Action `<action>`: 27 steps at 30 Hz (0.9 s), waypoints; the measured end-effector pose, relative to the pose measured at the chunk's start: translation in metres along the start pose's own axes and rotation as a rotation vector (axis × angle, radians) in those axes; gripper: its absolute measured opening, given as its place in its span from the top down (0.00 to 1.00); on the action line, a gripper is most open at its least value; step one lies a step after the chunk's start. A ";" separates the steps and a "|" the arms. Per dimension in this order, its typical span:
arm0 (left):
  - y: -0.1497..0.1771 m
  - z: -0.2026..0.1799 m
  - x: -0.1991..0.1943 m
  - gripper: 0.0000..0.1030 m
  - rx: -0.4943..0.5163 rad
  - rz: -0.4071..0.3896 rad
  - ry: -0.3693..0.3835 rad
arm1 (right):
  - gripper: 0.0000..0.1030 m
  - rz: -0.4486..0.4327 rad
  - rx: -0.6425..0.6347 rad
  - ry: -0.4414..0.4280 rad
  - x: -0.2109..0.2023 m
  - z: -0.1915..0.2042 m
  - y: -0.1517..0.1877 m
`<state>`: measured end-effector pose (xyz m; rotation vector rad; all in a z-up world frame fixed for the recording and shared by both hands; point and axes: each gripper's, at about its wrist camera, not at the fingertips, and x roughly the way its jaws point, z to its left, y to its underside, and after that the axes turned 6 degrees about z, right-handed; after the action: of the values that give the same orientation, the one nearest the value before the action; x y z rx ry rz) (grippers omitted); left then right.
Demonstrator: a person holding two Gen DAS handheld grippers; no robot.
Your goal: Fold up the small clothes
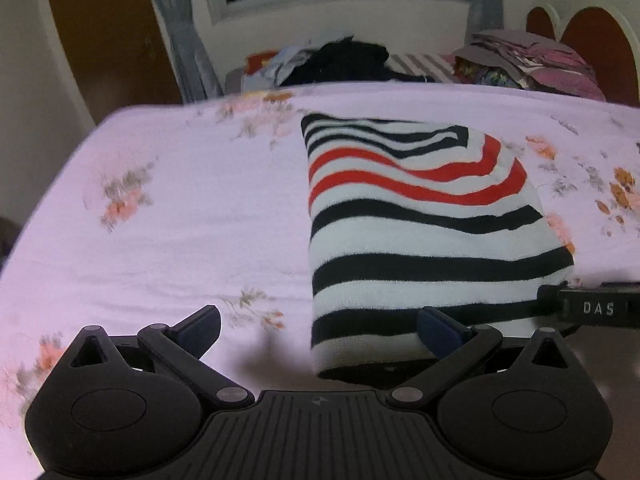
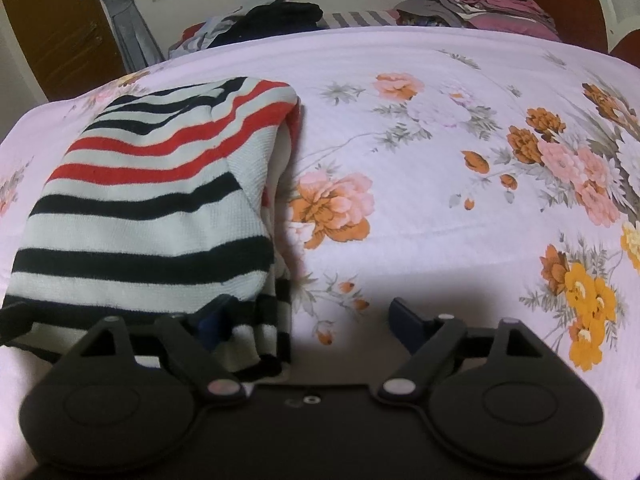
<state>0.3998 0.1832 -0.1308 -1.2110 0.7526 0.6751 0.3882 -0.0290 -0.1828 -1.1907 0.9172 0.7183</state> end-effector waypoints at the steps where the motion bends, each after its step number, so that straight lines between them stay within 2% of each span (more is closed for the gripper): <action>1: -0.001 0.000 0.000 0.00 0.012 0.011 0.013 | 0.17 -0.002 -0.001 0.004 -0.001 0.001 0.000; 3: -0.002 0.005 -0.001 0.00 -0.013 0.040 0.038 | 0.16 -0.013 0.001 0.011 -0.004 0.002 0.001; 6: 0.000 0.011 -0.009 0.00 -0.049 0.037 0.059 | 0.15 -0.018 0.003 0.018 -0.004 0.002 0.006; 9: 0.005 0.010 -0.022 0.00 -0.042 0.033 0.048 | 0.15 -0.011 0.002 0.023 -0.010 0.002 0.004; 11: 0.008 0.011 -0.034 0.00 -0.044 0.024 0.048 | 0.15 -0.030 0.002 -0.008 -0.025 0.003 0.004; 15: 0.017 0.013 -0.065 0.00 -0.068 0.001 0.078 | 0.15 -0.088 -0.037 -0.069 -0.068 0.005 0.016; 21: 0.051 0.005 -0.131 0.00 -0.064 -0.081 0.044 | 0.14 -0.189 -0.074 -0.165 -0.145 -0.008 0.054; 27: 0.099 -0.005 -0.197 0.00 -0.082 -0.113 0.031 | 0.13 -0.235 -0.137 -0.183 -0.218 -0.024 0.108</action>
<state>0.2049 0.1887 -0.0276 -1.3314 0.6824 0.5999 0.1887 -0.0266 -0.0414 -1.3046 0.5724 0.6943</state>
